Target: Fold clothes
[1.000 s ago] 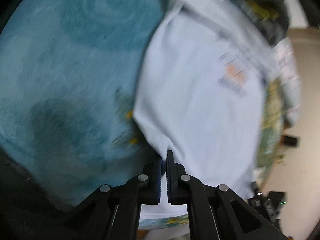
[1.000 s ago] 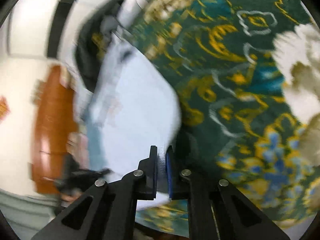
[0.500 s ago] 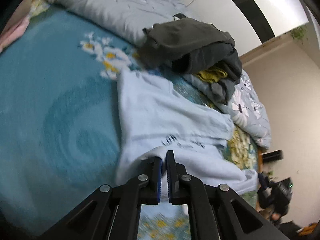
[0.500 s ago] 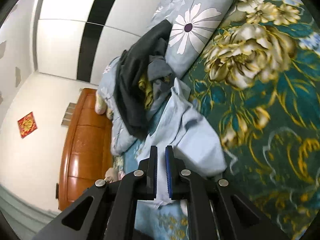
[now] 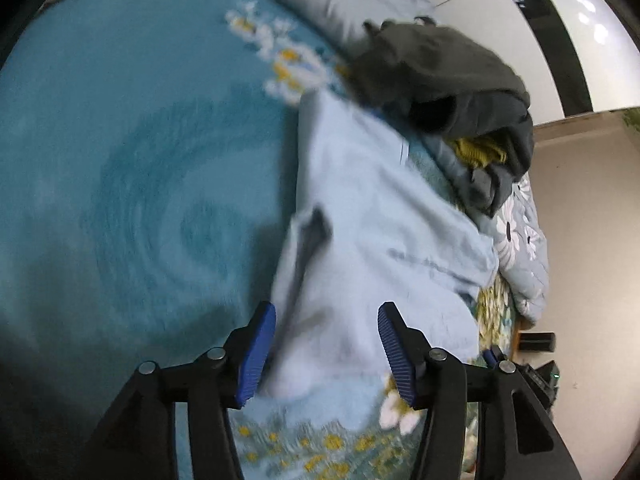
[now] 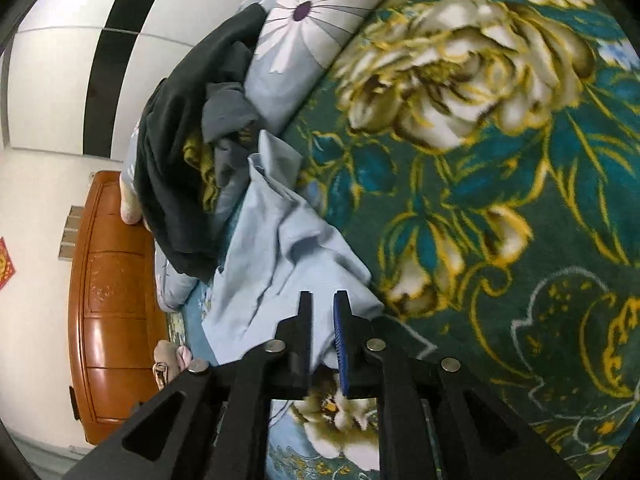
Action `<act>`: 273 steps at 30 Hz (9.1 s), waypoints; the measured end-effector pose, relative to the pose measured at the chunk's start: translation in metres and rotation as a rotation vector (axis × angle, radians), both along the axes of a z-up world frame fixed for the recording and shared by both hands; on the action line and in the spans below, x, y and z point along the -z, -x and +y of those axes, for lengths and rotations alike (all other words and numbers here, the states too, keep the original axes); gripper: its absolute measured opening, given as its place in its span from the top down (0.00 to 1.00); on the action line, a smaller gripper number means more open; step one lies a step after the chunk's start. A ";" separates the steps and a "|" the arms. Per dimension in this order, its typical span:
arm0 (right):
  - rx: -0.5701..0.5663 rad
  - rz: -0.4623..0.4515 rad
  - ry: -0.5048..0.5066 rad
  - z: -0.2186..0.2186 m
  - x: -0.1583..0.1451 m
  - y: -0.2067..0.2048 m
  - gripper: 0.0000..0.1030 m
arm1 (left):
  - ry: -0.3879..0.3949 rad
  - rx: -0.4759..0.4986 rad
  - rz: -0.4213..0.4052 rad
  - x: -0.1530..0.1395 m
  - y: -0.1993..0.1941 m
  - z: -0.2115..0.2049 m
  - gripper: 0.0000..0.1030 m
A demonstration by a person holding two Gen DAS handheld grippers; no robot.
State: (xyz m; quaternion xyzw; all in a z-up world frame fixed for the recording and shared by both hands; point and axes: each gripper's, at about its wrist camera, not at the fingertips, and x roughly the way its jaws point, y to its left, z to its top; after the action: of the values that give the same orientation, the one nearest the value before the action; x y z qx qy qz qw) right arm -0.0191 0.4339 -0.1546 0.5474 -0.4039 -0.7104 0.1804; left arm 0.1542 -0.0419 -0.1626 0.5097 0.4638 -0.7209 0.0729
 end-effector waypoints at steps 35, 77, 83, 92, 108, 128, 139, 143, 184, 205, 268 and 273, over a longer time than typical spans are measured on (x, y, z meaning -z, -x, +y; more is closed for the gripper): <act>-0.028 0.210 0.069 -0.038 -0.095 -0.028 0.97 | -0.269 0.082 -0.023 -0.037 -0.038 0.023 0.97; -0.319 0.017 -0.428 -0.038 0.013 -0.163 0.53 | -0.042 0.273 0.145 -0.141 -0.121 0.059 0.97; -0.393 -0.016 -0.443 -0.052 0.017 -0.173 0.94 | -0.036 0.273 0.150 -0.143 -0.120 0.059 0.97; -0.344 0.083 -0.527 -0.003 -0.058 -0.179 0.94 | -0.024 0.298 0.147 -0.146 -0.138 0.060 0.97; -0.167 0.129 -0.080 0.025 -0.115 -0.138 0.94 | -0.058 0.275 0.173 -0.160 -0.108 0.036 0.96; -0.019 0.103 0.049 -0.075 -0.079 0.095 0.95 | -0.031 0.063 0.148 -0.075 0.094 -0.073 0.96; 0.072 0.032 -0.035 -0.082 -0.047 0.139 0.95 | -0.032 0.038 0.137 -0.042 0.139 -0.090 0.82; 0.032 0.027 -0.083 -0.075 -0.040 0.126 0.92 | -0.016 0.003 0.165 -0.052 0.121 -0.091 0.45; 0.144 -0.040 -0.055 -0.053 0.018 -0.009 0.95 | -0.079 -0.149 -0.010 0.002 -0.011 -0.007 0.92; 0.194 -0.052 -0.109 0.022 0.001 -0.102 0.96 | 0.027 0.124 -0.126 -0.041 -0.024 0.042 0.89; -0.749 0.323 -0.266 -0.273 -0.049 -0.138 0.98 | 0.013 -0.182 0.345 -0.078 -0.050 -0.064 0.61; -0.669 0.350 -0.440 -0.258 -0.049 -0.122 0.96 | -0.004 -0.156 0.324 -0.073 -0.042 -0.056 0.59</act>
State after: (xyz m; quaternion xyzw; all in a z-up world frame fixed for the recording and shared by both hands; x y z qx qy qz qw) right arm 0.1025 0.1755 -0.1058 0.5450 -0.0066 -0.7639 0.3455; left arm 0.1966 -0.0981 -0.0894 0.3495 0.5091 -0.7848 0.0517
